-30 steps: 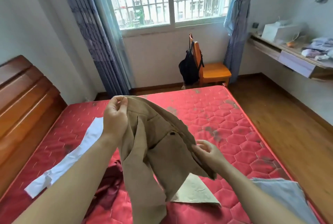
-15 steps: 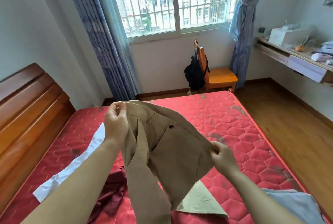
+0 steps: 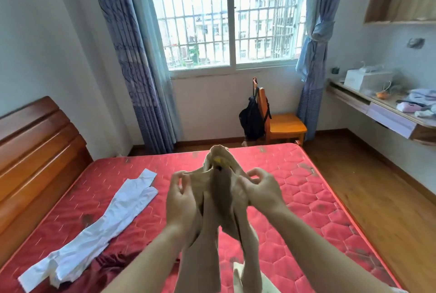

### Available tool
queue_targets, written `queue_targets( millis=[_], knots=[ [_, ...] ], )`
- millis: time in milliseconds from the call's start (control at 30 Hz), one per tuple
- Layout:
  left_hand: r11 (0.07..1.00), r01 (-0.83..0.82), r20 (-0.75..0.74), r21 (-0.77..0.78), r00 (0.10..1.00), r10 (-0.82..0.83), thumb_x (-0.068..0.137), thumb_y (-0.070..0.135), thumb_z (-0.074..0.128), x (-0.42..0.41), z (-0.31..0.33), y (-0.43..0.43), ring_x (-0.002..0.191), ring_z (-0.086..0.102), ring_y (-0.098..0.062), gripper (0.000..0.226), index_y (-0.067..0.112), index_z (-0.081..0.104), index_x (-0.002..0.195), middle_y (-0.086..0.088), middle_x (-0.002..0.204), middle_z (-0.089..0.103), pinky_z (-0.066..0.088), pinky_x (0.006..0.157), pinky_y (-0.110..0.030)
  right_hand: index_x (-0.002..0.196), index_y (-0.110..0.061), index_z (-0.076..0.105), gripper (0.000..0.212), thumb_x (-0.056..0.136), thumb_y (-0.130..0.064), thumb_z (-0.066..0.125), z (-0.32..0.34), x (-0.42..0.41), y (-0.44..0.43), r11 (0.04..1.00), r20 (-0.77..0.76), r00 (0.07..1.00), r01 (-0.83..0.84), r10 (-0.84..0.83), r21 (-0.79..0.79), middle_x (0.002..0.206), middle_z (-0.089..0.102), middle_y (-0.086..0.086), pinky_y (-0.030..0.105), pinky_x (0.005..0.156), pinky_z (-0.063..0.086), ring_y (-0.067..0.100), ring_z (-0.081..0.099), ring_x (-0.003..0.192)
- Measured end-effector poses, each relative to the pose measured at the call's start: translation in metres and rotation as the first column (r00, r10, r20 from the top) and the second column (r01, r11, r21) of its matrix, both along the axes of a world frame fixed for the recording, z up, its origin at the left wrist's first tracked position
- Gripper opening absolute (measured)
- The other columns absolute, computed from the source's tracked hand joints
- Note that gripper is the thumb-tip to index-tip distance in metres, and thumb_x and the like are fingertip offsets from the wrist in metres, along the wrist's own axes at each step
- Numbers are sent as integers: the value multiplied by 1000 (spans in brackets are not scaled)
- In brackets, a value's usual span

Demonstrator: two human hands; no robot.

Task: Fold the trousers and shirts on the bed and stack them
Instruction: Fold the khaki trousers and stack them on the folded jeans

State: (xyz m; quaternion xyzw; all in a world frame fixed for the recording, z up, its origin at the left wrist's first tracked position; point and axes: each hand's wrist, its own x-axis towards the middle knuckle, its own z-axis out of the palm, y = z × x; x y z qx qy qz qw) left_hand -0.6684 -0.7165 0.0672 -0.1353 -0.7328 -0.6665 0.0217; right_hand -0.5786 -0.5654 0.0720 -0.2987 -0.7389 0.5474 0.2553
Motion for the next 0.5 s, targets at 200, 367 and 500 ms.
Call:
queue_targets(
  millis=[200, 367, 500],
  knots=[
    [902, 344, 75, 262, 924, -375, 97, 36, 42, 18, 10, 15, 79, 63, -13, 34, 4, 52, 106, -5, 85, 65, 53, 67, -28, 80, -6, 68, 29, 86, -19, 44, 33, -24, -49, 932, -166, 942, -320, 293, -170, 88, 70, 12, 51, 86, 51, 24, 66, 85],
    [989, 125, -186, 78, 977, -109, 94, 16, 52, -6, 33, 7, 70, 55, -4, 10, 23, 55, 87, 2, 78, 62, 43, 63, -11, 85, -33, 69, 35, 81, -3, 51, 52, -21, -29, 968, -275, 939, -154, 206, 199, 94, 66, -10, 42, 81, 54, 10, 65, 88],
    [991, 124, -400, 41, 911, -98, 94, 18, 51, -29, 83, 3, 70, 52, 1, 11, 24, 52, 86, 8, 76, 59, 39, 66, -10, 101, -38, 63, 32, 82, -13, 66, 69, -22, 2, 923, -415, 905, 81, 90, 376, 107, 52, -13, 34, 80, 52, 2, 54, 98]
  ],
)
